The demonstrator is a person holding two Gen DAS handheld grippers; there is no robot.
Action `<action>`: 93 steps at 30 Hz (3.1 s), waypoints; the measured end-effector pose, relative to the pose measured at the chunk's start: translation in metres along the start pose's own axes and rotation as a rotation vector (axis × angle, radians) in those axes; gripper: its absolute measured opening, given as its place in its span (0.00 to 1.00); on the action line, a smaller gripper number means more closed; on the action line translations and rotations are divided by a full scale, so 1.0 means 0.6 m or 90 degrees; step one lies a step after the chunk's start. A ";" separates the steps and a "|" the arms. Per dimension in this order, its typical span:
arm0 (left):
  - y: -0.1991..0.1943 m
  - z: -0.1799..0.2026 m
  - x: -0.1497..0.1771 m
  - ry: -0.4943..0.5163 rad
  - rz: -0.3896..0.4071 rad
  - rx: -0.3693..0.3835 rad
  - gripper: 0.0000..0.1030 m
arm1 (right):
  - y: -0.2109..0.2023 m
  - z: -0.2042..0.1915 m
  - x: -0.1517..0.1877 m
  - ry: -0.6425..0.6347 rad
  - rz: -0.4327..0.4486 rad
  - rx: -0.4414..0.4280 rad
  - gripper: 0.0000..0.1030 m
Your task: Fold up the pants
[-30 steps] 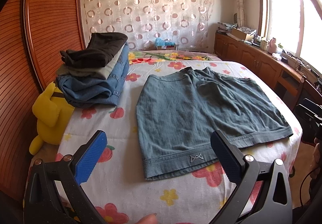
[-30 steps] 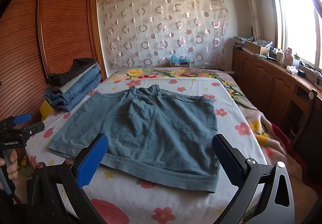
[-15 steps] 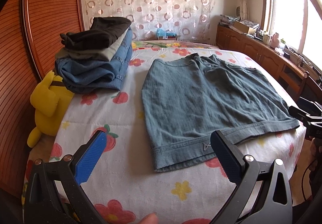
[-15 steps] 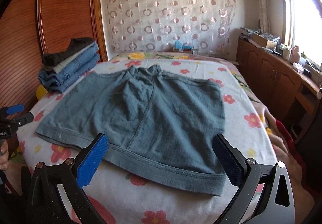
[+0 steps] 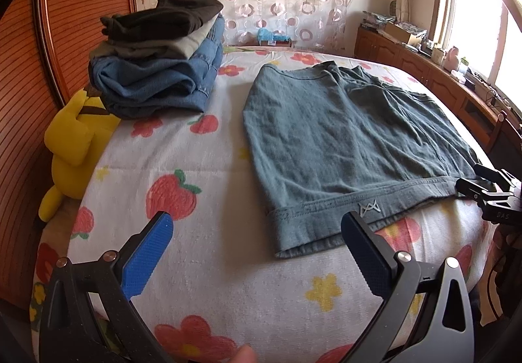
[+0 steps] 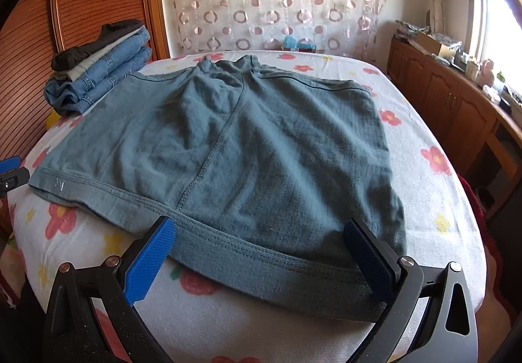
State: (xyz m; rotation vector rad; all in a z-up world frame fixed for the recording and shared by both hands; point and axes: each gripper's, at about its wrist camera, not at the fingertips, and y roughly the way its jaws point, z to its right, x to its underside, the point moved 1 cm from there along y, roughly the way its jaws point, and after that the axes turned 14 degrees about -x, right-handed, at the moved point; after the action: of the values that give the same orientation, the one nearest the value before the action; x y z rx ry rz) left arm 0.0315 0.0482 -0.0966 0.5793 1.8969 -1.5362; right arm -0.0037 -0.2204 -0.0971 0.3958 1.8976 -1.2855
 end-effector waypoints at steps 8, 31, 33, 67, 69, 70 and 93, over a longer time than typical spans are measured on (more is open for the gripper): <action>0.013 -0.003 0.008 -0.015 -0.021 0.046 0.94 | -0.025 -0.011 0.025 -0.011 0.015 0.002 1.00; -0.005 0.009 -0.004 0.003 -0.010 0.118 0.08 | 0.001 -0.002 -0.014 -0.023 0.002 0.001 0.95; -0.013 0.016 -0.016 0.009 0.001 0.126 0.08 | -0.004 -0.002 -0.019 -0.023 0.003 -0.003 0.92; -0.103 0.318 -0.240 0.200 0.130 0.326 0.07 | -0.110 0.068 -0.010 0.018 0.070 0.013 0.60; -0.097 0.324 -0.236 0.201 0.120 0.329 0.07 | -0.114 0.074 -0.008 0.021 0.073 0.013 0.60; -0.088 0.329 -0.230 0.202 0.109 0.330 0.07 | -0.115 0.076 -0.007 0.023 0.074 0.013 0.60; 0.024 0.233 -0.137 0.161 0.031 0.216 0.77 | -0.076 0.074 -0.042 -0.007 0.055 -0.016 0.52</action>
State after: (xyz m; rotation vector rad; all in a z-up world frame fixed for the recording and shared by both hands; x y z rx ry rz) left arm 0.1262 -0.0806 -0.0669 1.0044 1.7925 -1.8387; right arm 0.0031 -0.2753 -0.0567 0.4516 1.8648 -1.2025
